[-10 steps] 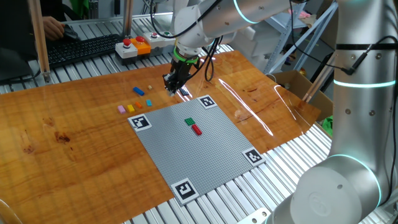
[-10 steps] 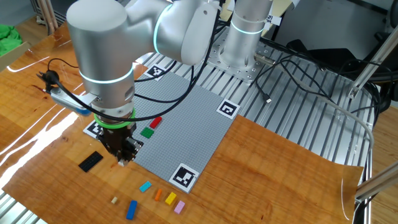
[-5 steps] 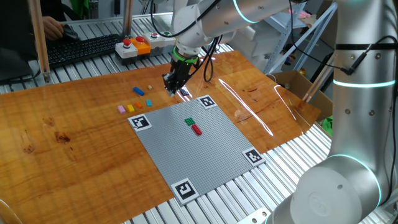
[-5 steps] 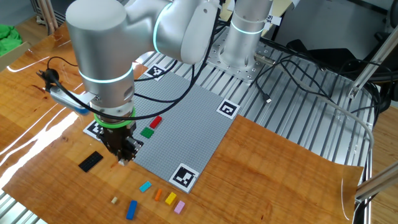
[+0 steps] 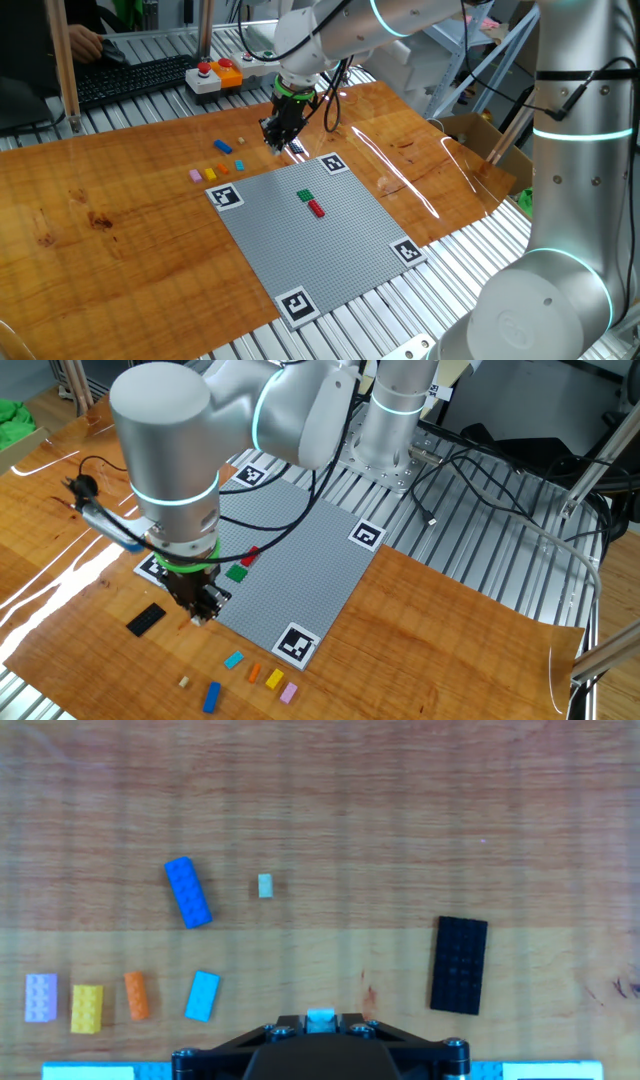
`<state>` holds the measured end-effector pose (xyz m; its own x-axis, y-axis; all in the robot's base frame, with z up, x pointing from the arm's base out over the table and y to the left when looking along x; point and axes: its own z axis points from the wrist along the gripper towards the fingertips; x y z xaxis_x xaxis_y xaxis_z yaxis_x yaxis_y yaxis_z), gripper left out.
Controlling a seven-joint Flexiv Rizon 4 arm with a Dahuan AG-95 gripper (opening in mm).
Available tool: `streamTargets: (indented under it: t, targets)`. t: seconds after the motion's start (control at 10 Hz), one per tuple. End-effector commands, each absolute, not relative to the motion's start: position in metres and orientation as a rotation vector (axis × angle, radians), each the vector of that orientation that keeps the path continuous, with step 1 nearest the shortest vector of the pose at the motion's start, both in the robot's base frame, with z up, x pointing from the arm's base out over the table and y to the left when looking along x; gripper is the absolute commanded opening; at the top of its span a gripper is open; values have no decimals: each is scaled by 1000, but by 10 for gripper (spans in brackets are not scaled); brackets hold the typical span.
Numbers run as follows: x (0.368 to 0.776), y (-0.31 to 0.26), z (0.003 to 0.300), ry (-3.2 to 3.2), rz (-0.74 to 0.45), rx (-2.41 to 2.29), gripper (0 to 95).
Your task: Stack small Lego blocks randomly, one at a time
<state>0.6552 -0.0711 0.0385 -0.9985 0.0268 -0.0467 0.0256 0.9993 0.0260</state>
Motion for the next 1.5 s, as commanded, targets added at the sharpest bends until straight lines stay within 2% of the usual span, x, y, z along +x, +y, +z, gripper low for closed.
streamTargets:
  t: [0.1,0.4,1.0,1.5]
  targets:
    - [652,-75,39,3096,58,-10,0]
    - [628,-91,40,3107,55,-27,0]
    - [584,-90,21,3092,72,58,0]
    - [574,-89,17,3088,72,116,0]
